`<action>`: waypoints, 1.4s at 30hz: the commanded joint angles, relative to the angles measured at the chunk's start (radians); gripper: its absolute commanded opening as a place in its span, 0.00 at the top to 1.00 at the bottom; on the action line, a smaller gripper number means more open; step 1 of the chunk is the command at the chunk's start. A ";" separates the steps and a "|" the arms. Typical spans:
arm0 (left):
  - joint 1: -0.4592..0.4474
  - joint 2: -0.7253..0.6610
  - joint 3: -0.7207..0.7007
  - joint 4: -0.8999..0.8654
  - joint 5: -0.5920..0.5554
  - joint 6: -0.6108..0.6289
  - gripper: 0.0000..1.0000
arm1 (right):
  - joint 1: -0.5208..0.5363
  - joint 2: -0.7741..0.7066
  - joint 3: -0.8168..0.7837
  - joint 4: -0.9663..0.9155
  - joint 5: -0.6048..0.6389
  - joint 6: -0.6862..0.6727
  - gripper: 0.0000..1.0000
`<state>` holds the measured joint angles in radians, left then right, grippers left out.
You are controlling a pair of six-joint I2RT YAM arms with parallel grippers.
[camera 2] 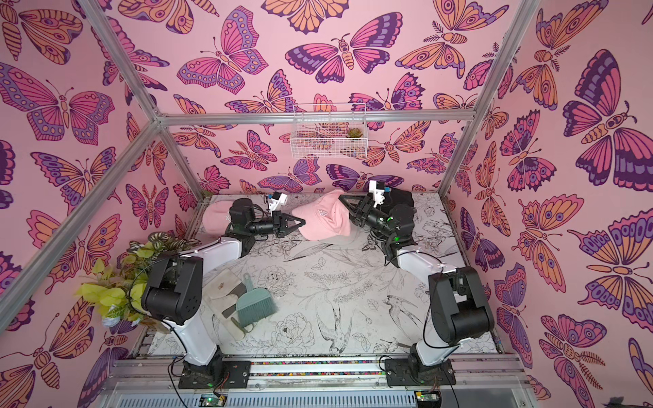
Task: Stack the baseball caps by color
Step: Place the baseball cap at the center of the board.
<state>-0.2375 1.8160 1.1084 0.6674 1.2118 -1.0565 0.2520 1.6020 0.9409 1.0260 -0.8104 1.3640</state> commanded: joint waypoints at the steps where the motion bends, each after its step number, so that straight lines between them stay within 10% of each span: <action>1: -0.007 0.021 -0.007 0.041 -0.006 -0.001 1.00 | 0.013 -0.023 0.014 -0.068 -0.016 -0.096 0.33; 10: 0.001 0.061 -0.041 0.430 0.040 -0.243 1.00 | 0.010 -0.066 -0.008 -0.485 0.125 -0.367 0.19; 17: -0.005 0.067 -0.041 0.460 0.058 -0.258 1.00 | 0.011 0.002 -0.012 -0.442 0.120 -0.327 0.20; 30: -0.011 0.057 -0.079 0.182 0.003 -0.047 0.99 | 0.010 0.038 0.035 -0.013 0.036 -0.112 0.92; 36: 0.018 0.002 -0.089 -0.074 -0.118 0.139 0.57 | -0.005 -0.022 0.066 -0.061 -0.125 -0.230 1.00; 42: 0.041 -0.121 -0.095 -0.149 -0.057 0.362 0.19 | 0.002 -0.148 0.180 -0.818 -0.290 -0.995 1.00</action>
<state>-0.2028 1.7855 1.0130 0.5938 1.1275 -0.8833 0.2493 1.5188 1.0508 0.5892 -0.9813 0.8207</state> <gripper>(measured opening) 0.781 0.068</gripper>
